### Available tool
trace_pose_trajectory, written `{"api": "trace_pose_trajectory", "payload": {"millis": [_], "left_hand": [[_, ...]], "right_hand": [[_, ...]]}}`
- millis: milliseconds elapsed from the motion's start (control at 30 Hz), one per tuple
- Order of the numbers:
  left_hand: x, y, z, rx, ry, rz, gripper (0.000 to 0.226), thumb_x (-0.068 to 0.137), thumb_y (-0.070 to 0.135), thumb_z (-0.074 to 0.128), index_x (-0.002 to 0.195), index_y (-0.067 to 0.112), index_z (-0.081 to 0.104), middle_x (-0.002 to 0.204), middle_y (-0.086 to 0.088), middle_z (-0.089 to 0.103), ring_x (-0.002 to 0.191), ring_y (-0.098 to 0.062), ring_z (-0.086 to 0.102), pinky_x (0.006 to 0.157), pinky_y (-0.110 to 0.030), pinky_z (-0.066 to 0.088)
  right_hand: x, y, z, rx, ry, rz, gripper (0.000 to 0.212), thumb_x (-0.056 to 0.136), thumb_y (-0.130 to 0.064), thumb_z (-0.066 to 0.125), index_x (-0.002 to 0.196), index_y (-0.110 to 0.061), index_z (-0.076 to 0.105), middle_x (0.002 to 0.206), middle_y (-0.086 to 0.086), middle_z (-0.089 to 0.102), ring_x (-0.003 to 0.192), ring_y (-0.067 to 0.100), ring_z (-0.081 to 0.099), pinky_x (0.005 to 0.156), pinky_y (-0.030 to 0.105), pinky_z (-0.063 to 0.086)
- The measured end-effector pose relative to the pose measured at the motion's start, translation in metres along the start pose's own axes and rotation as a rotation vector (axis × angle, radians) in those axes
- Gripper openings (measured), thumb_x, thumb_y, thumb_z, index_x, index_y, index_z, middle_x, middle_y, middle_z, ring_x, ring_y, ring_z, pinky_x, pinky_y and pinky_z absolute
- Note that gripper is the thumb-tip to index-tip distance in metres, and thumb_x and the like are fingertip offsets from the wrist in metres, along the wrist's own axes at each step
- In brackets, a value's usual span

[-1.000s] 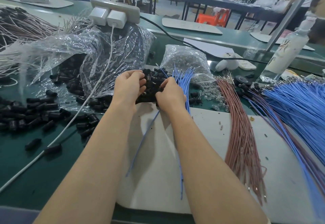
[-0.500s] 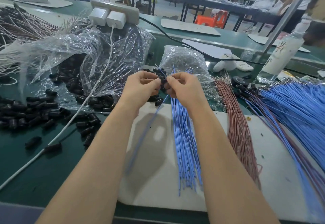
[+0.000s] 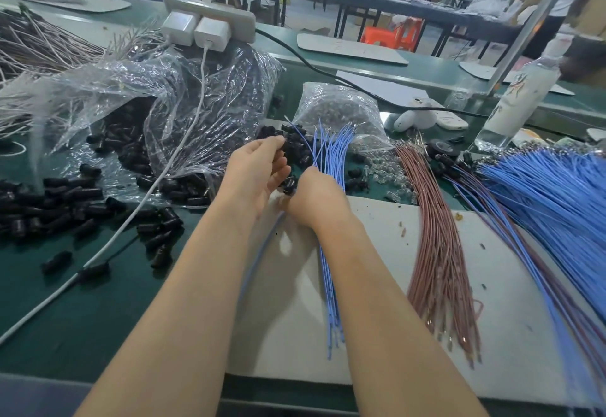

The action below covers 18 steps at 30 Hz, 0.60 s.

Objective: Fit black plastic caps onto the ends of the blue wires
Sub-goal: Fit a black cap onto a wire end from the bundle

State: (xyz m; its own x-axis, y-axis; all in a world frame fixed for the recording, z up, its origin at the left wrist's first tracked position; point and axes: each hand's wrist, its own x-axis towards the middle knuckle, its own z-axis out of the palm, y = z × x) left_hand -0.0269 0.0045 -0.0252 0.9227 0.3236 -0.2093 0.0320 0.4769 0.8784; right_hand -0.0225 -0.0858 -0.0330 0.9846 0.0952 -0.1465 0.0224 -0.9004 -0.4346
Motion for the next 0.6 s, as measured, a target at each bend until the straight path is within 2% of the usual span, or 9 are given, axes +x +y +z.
{"api": "trace_pose_trajectory", "payload": {"millis": [67,133,200,367,467,600], "left_hand": [[0.000,-0.002,0.000,-0.010,-0.015,0.013,0.016,0.089,0.009,0.061,0.074,0.012,0.058,0.065,0.002,0.050,0.056,-0.005,0.051,0.051,-0.014,0.048],[0.000,-0.001,-0.001,-0.029,-0.021,0.019,0.015,0.089,0.008,0.062,0.074,0.013,0.060,0.065,0.002,0.052,0.058,-0.005,0.051,0.052,-0.014,0.047],[-0.001,0.001,-0.002,-0.051,-0.023,0.018,0.014,0.089,0.008,0.062,0.076,0.013,0.061,0.067,0.002,0.054,0.060,-0.006,0.053,0.053,-0.014,0.049],[-0.003,0.008,-0.002,-0.151,-0.100,0.019,0.010,0.094,0.005,0.054,0.088,0.010,0.060,0.083,-0.006,0.064,0.075,-0.012,0.065,0.072,-0.020,0.057],[-0.004,0.011,-0.001,-0.155,-0.116,0.027,0.015,0.096,-0.002,0.047,0.091,0.004,0.059,0.089,-0.011,0.065,0.080,-0.015,0.067,0.074,-0.019,0.056],[-0.006,0.015,0.003,-0.195,-0.101,0.026,0.018,0.097,-0.005,0.043,0.089,0.002,0.058,0.088,-0.012,0.064,0.075,-0.013,0.067,0.069,-0.016,0.056]], "right_hand": [[0.001,-0.003,-0.001,-0.028,-0.002,-0.009,0.030,0.090,-0.024,0.060,0.113,-0.007,0.052,0.116,0.014,0.060,0.105,0.033,0.057,0.072,0.031,0.038],[0.002,-0.003,-0.002,-0.036,0.000,-0.022,0.014,0.090,-0.021,0.059,0.097,-0.011,0.053,0.113,0.013,0.061,0.095,0.031,0.056,0.071,0.030,0.038],[0.003,-0.004,-0.003,-0.020,0.009,-0.016,0.015,0.090,-0.019,0.059,0.084,-0.014,0.046,0.110,0.012,0.061,0.088,0.029,0.052,0.070,0.030,0.038],[0.012,-0.004,-0.002,0.040,0.038,0.017,0.016,0.090,-0.015,0.057,0.081,-0.011,0.045,0.105,0.013,0.060,0.099,0.032,0.057,0.071,0.031,0.040],[0.021,-0.004,-0.006,0.045,-0.006,0.040,0.023,0.088,-0.013,0.058,0.070,-0.009,0.043,0.084,0.009,0.052,0.085,0.029,0.052,0.067,0.030,0.040],[0.023,0.000,-0.014,0.150,-0.077,0.074,0.011,0.083,-0.009,0.059,0.073,-0.006,0.056,0.064,0.006,0.055,0.063,0.025,0.053,0.052,0.027,0.041]]}}
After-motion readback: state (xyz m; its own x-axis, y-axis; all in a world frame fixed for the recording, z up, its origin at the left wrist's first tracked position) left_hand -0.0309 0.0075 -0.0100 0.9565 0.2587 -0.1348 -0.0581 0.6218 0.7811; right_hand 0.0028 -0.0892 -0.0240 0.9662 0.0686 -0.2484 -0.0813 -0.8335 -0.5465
